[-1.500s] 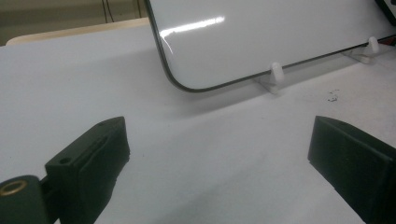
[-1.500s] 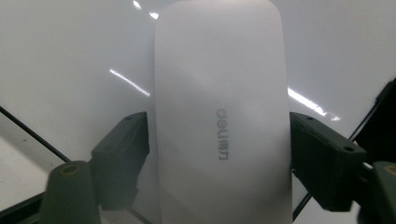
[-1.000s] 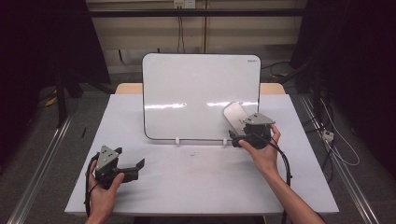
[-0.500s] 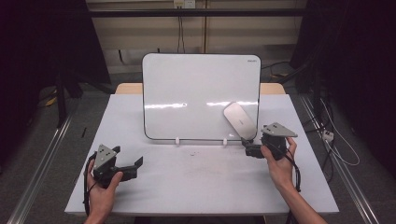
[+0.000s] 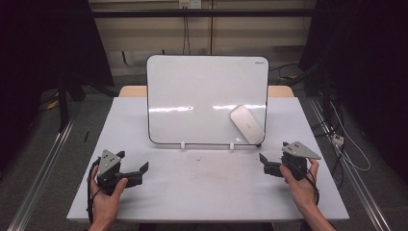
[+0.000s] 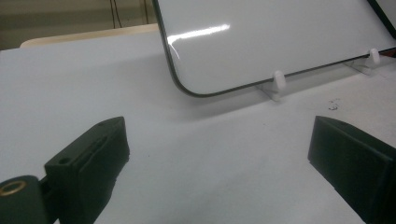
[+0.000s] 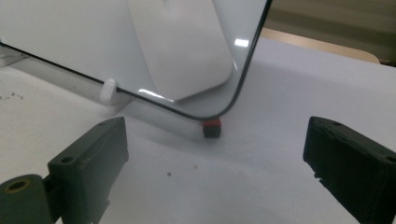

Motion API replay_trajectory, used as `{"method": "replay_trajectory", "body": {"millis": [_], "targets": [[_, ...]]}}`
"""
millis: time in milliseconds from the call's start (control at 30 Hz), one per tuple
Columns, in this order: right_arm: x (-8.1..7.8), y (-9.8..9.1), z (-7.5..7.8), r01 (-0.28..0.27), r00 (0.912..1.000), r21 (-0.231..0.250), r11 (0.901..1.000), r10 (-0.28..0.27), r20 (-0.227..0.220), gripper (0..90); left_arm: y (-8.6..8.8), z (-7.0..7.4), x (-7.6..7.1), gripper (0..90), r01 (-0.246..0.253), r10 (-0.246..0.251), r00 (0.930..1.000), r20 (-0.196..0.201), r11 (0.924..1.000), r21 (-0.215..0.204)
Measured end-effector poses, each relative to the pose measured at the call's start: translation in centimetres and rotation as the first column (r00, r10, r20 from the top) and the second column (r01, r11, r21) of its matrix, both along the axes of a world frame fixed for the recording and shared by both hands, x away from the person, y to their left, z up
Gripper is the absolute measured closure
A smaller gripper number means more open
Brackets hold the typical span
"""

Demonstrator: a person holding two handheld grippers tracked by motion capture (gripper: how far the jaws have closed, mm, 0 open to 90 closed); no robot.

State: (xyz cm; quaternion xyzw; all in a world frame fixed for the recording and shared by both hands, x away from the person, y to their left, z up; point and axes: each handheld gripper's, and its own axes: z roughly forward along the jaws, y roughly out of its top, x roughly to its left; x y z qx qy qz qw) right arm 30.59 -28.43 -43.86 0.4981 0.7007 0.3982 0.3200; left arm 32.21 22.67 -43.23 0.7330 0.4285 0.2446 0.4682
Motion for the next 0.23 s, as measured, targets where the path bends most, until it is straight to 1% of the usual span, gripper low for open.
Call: {"method": "replay_trajectory", "body": {"millis": [100, 167, 233], "targets": [[-0.63, -0.35, -0.65, 0.011, 0.9999, 0.011, 0.9999, -0.011, 0.005, 6.7, -0.01, 0.02, -0.05, 5.0, -0.004, 0.004, 1.0000, 0.000, 1.0000, -0.002], [-0.71, -0.39, -1.09, 0.014, 0.9999, 0.005, 0.9999, -0.014, -0.006, 6.8, 0.00, 0.01, -0.04, 5.0, -0.006, 0.006, 1.0000, -0.002, 1.0000, -0.005], [-0.66, -0.44, -1.10, 0.015, 0.9998, 0.013, 0.9998, -0.014, -0.010, 6.9, 0.06, -0.03, 0.04, 5.0, -0.013, 0.013, 0.9999, -0.007, 0.9999, 0.006]]}}
